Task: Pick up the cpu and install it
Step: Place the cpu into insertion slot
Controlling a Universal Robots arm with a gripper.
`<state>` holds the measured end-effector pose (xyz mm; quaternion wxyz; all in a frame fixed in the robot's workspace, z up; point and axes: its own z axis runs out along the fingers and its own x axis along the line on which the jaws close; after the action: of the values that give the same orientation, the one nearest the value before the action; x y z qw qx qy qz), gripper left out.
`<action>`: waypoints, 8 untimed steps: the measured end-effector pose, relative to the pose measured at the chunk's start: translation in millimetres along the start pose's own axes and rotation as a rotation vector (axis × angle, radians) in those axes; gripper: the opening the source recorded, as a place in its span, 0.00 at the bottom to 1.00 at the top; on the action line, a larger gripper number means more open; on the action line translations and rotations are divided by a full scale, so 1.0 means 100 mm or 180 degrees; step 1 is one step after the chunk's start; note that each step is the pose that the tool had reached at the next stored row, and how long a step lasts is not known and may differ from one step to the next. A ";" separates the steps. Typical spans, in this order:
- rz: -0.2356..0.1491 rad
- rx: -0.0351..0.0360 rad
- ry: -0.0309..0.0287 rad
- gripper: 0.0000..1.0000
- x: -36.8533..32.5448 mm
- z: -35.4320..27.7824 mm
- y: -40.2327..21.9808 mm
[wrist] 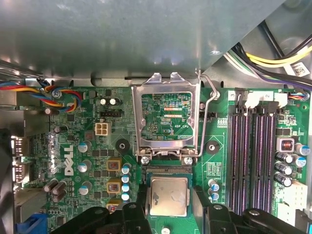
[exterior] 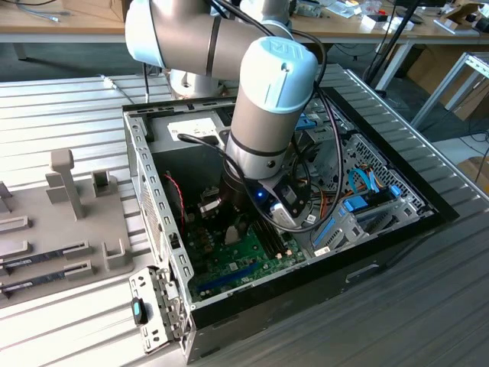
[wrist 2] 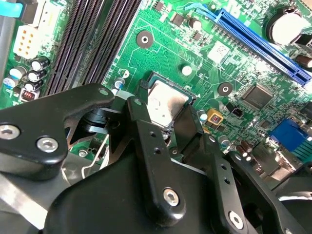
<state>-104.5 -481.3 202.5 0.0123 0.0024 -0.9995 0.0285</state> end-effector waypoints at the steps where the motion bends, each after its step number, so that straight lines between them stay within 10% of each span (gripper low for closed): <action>1: 0.0000 0.0000 0.0000 0.48 0.000 0.003 0.000; 8: 0.0000 0.0001 0.0000 0.42 0.000 0.006 0.000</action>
<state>-104.5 -481.3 202.0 0.0123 0.0024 -0.9995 0.0287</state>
